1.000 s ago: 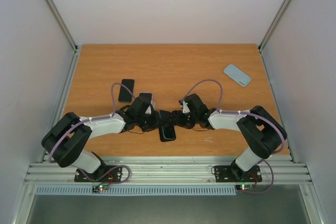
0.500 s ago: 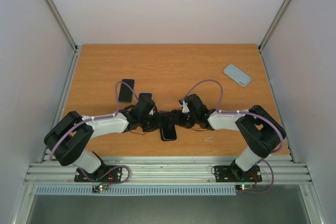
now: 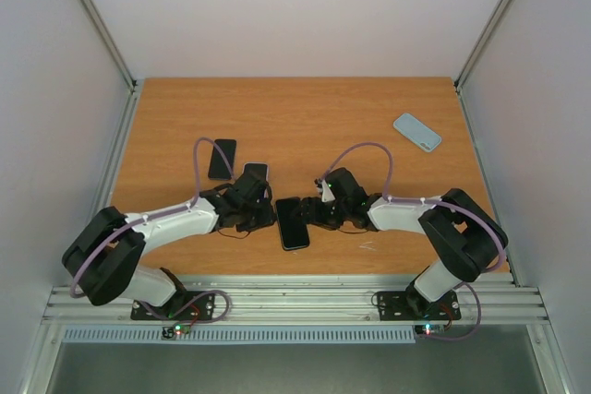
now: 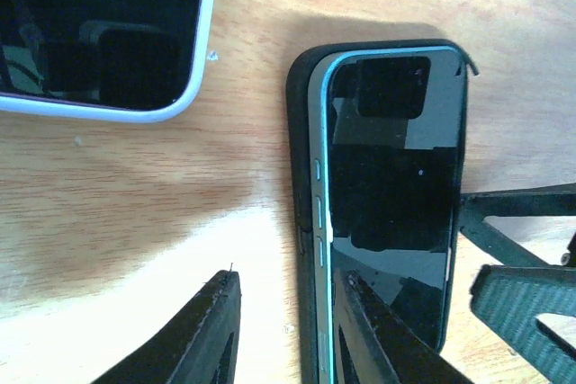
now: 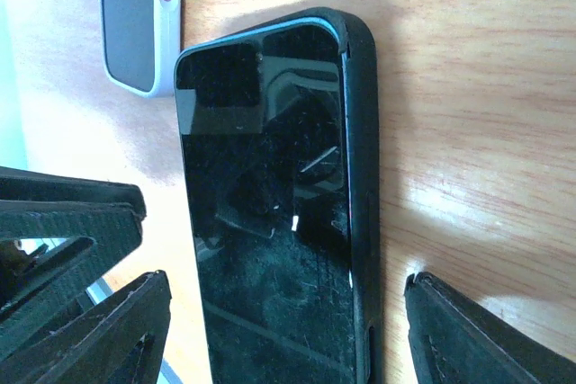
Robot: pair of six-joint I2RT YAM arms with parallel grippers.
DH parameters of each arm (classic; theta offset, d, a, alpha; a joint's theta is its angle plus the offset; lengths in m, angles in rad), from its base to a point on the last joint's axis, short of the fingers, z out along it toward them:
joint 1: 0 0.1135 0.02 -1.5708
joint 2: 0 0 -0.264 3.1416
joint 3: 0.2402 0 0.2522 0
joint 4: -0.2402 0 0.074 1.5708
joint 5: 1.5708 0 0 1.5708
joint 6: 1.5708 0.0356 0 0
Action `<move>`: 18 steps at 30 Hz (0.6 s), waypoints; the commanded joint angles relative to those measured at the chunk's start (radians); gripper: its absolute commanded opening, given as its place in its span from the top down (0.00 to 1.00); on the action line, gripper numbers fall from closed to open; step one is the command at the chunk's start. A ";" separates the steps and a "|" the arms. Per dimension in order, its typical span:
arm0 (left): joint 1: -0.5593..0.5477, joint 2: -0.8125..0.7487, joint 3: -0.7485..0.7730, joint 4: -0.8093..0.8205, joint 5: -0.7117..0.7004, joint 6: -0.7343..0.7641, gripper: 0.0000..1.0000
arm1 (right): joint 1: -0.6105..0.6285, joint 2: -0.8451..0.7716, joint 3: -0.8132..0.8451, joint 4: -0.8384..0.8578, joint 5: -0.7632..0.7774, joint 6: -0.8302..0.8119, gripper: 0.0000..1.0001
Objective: Put the phone into the phone case
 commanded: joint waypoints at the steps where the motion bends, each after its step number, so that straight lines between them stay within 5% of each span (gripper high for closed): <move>1: -0.003 -0.039 0.024 -0.018 -0.016 0.021 0.70 | 0.012 -0.026 -0.014 -0.046 0.013 -0.024 0.27; 18: -0.038 0.084 0.011 0.102 0.068 -0.027 0.99 | 0.023 -0.011 -0.012 -0.048 0.020 -0.025 0.29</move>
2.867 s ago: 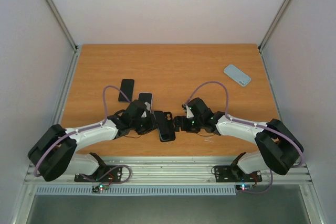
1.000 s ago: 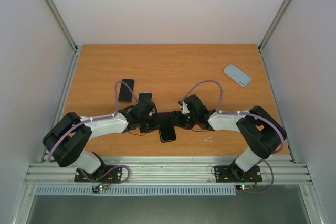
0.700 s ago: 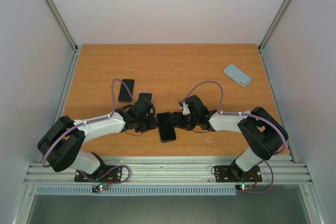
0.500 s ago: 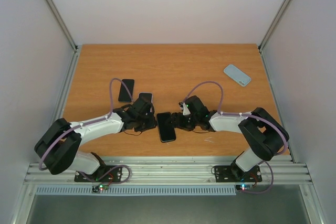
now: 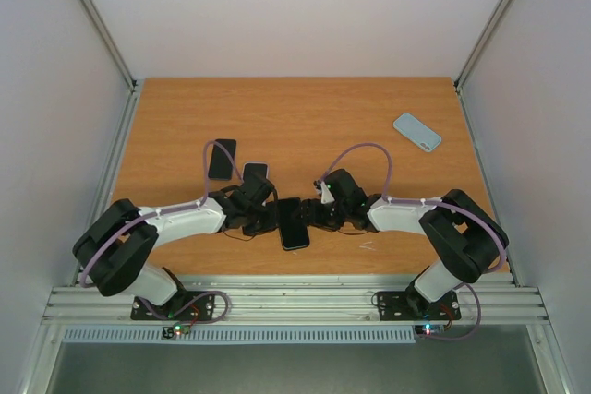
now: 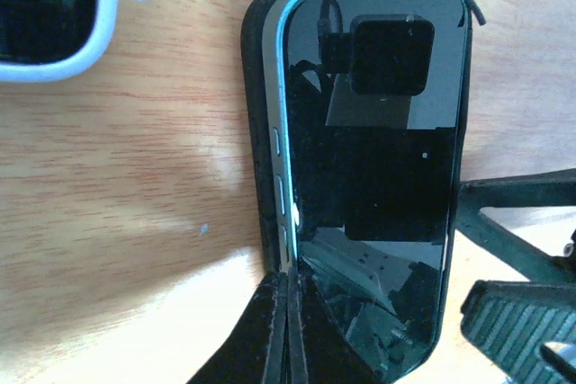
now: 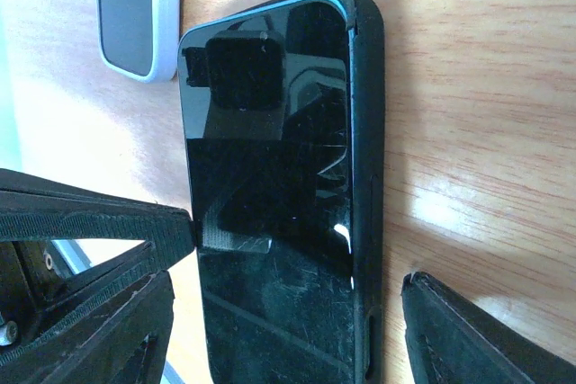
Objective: Put the phone into the phone case
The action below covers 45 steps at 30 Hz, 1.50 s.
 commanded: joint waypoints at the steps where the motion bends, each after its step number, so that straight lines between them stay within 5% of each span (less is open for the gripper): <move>1: -0.011 0.028 0.010 0.050 0.014 -0.006 0.99 | 0.013 -0.002 -0.009 -0.027 0.015 -0.007 0.30; 45: -0.196 0.272 0.143 -0.264 -0.230 0.002 0.93 | 0.063 -0.030 0.018 -0.198 0.161 -0.053 0.35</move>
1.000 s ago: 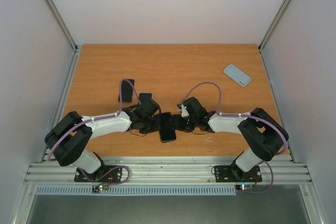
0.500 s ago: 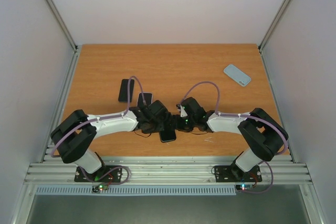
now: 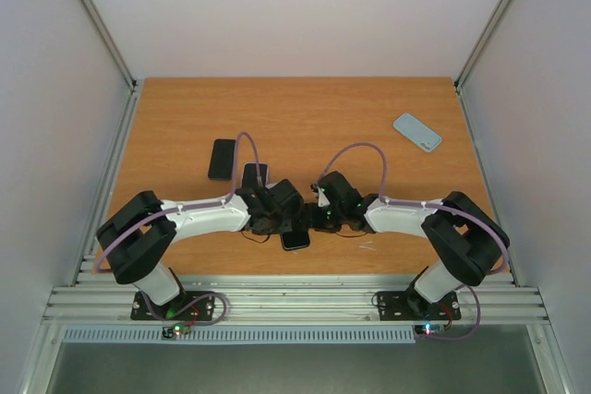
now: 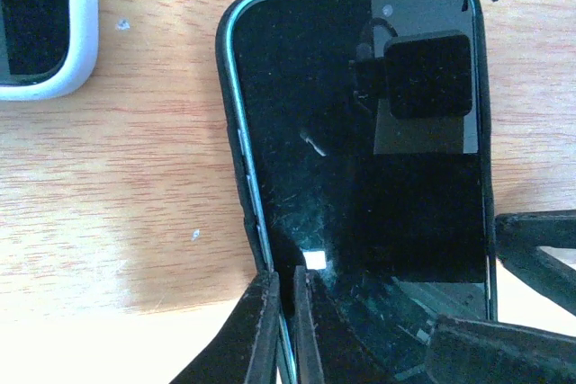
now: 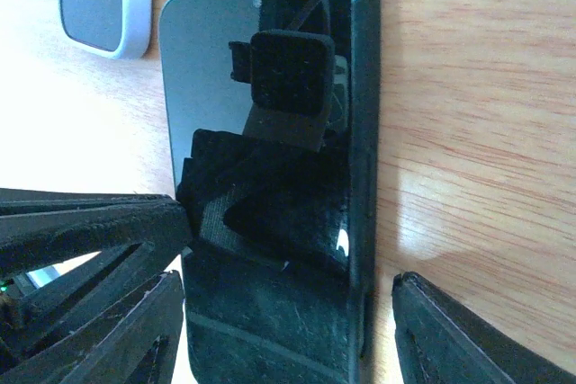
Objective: Put the phone into the phone case
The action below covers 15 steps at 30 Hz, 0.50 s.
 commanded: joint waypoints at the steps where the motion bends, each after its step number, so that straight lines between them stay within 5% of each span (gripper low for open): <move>1: -0.031 0.134 -0.044 -0.054 0.029 0.003 0.93 | 0.010 -0.035 -0.019 -0.118 0.079 -0.028 0.35; 7: -0.031 0.045 -0.044 -0.032 0.043 -0.006 0.93 | 0.009 -0.095 -0.038 -0.154 0.093 -0.044 0.35; 15: -0.031 -0.135 0.016 -0.067 0.053 0.008 0.82 | 0.016 -0.126 -0.051 -0.151 0.057 -0.046 0.35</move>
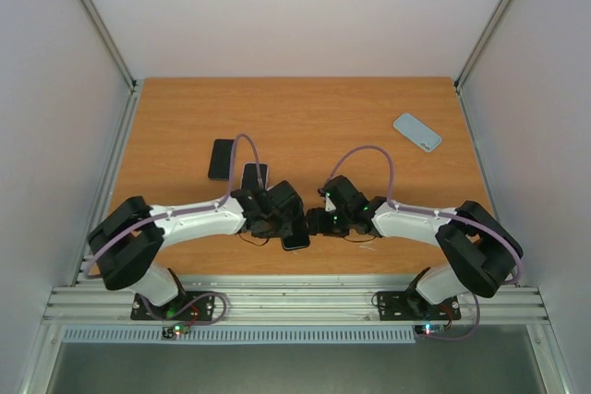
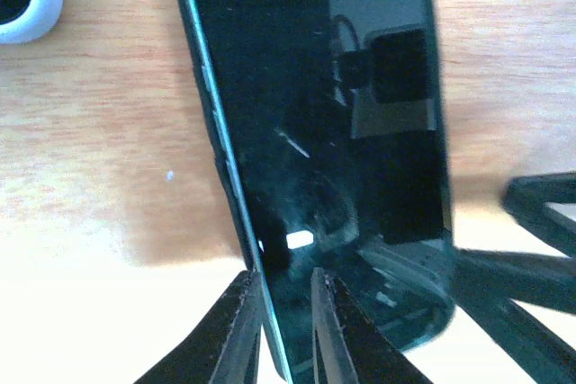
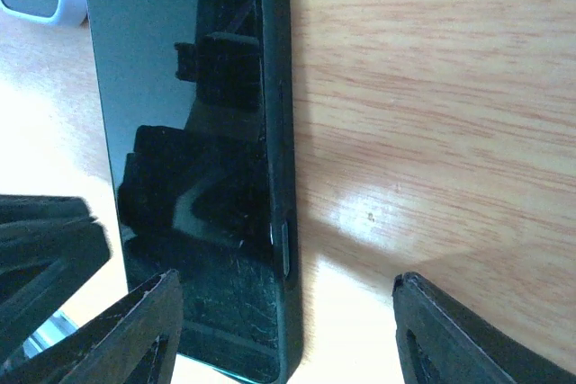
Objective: Put the phone into the phone case
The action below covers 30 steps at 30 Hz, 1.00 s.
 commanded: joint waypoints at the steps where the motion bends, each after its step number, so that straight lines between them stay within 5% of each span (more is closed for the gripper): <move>1: -0.007 -0.093 0.002 -0.025 0.035 0.004 0.82 | 0.018 -0.032 -0.017 -0.023 -0.004 -0.013 0.35; 14: -0.053 -0.079 -0.091 0.038 0.097 -0.059 0.94 | 0.031 -0.030 -0.043 0.019 -0.038 0.005 0.35; 30: -0.069 -0.024 -0.075 0.040 0.100 -0.059 0.96 | 0.033 0.002 -0.040 0.035 -0.045 0.005 0.35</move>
